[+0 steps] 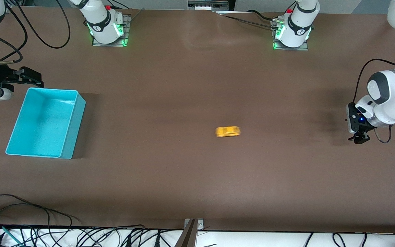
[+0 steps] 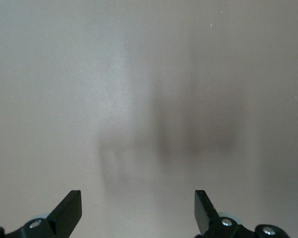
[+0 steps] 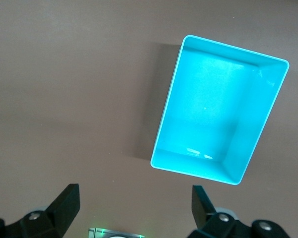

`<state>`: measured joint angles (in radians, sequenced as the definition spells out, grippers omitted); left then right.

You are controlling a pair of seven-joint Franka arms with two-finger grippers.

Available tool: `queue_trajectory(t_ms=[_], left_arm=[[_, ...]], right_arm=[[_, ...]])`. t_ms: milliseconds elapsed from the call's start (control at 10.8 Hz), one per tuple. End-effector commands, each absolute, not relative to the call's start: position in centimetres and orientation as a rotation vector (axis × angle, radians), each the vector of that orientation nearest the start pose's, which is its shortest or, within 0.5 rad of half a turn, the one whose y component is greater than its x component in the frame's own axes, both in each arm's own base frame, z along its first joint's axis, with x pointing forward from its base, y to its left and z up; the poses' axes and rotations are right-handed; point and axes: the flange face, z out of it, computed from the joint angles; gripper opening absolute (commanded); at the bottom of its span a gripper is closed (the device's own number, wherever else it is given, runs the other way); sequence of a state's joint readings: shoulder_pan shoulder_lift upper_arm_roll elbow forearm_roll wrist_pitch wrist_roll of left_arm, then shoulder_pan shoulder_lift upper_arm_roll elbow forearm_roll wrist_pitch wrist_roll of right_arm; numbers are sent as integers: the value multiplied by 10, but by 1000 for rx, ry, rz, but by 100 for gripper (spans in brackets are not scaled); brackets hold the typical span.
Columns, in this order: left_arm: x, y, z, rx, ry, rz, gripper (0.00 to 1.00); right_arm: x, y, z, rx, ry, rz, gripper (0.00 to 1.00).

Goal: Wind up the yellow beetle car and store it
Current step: 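Raise the left gripper away while the car rolls toward the bin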

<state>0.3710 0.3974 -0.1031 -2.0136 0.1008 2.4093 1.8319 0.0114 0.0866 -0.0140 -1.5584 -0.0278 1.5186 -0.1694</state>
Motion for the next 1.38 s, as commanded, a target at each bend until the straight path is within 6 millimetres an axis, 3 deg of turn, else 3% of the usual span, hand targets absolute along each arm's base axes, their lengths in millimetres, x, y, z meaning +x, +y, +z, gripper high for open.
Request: queue_trajectory(t_ms=[0,277,738,923,1292], left_arm=[[591,151,272,-2124,2304,67,100],[594,150,277,-2131,2303,74,100],[609,133,310,-2265,2260,149,100],[604,131,345,-2390,2109,170,100],[581,83,442,-2656,1640,207,100]], right_arm=[[570,-4,578,-3124,-281,199,100],[570,-4,578,-3124,-281,199,100],[570,-4,577,-3124,-281,201,100],[571,-3,577,-3123,-284,196,100],[572,0,576,-3123,-291,194,100]])
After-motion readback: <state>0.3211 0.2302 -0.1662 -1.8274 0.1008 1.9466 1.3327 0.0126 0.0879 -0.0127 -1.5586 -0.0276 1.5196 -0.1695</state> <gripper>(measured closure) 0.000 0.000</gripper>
